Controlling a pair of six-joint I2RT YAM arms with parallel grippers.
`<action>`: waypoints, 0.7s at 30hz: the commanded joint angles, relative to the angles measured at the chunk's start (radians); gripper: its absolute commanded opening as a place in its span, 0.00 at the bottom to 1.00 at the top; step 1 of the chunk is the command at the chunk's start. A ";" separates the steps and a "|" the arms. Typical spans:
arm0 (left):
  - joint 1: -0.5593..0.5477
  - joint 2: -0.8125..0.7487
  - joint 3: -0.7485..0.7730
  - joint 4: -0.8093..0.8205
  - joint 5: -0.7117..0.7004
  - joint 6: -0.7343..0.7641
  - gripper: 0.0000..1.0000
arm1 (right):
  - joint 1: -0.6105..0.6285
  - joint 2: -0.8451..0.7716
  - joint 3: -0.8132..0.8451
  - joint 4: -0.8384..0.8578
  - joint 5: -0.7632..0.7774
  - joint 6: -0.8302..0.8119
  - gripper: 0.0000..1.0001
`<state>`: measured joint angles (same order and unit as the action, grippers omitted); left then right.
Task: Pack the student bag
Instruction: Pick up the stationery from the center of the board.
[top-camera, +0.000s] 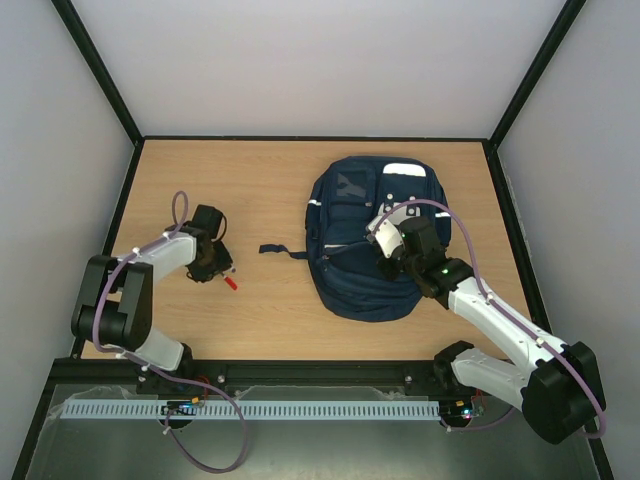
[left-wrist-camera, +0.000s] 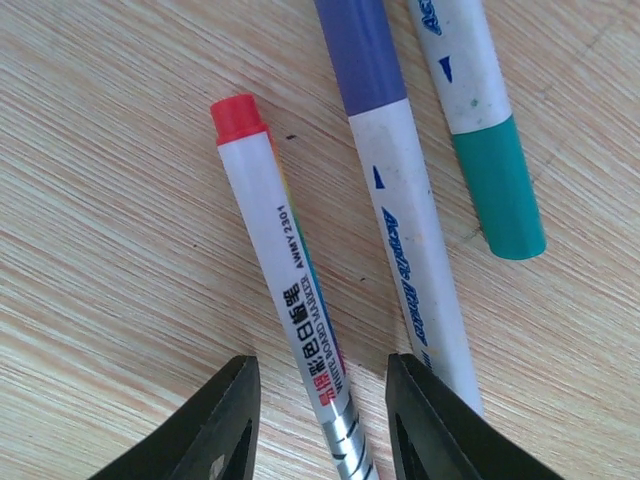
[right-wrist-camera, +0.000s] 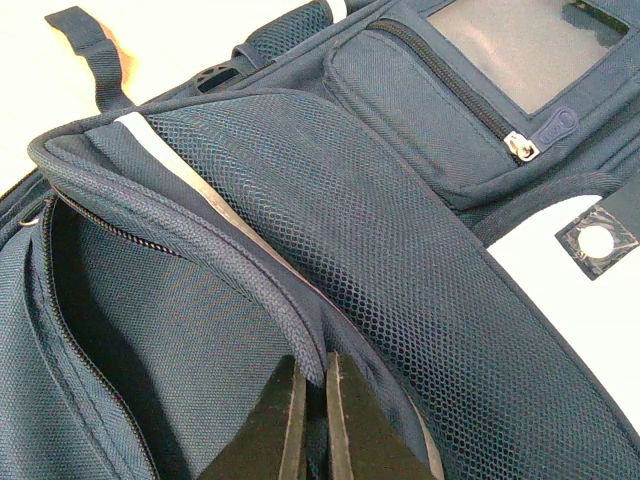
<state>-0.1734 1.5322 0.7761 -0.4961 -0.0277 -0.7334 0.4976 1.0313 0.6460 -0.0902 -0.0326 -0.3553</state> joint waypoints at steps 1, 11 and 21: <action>0.006 0.030 -0.001 -0.044 0.020 -0.007 0.35 | -0.003 -0.008 -0.005 0.054 -0.015 0.001 0.01; 0.002 -0.041 -0.023 -0.113 0.001 0.014 0.24 | -0.002 -0.008 -0.005 0.053 -0.016 -0.001 0.01; -0.027 -0.113 -0.083 -0.131 0.010 0.035 0.20 | -0.002 -0.007 -0.006 0.052 -0.015 -0.002 0.01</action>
<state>-0.1936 1.4315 0.7246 -0.5915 -0.0269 -0.7105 0.4976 1.0313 0.6460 -0.0906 -0.0341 -0.3557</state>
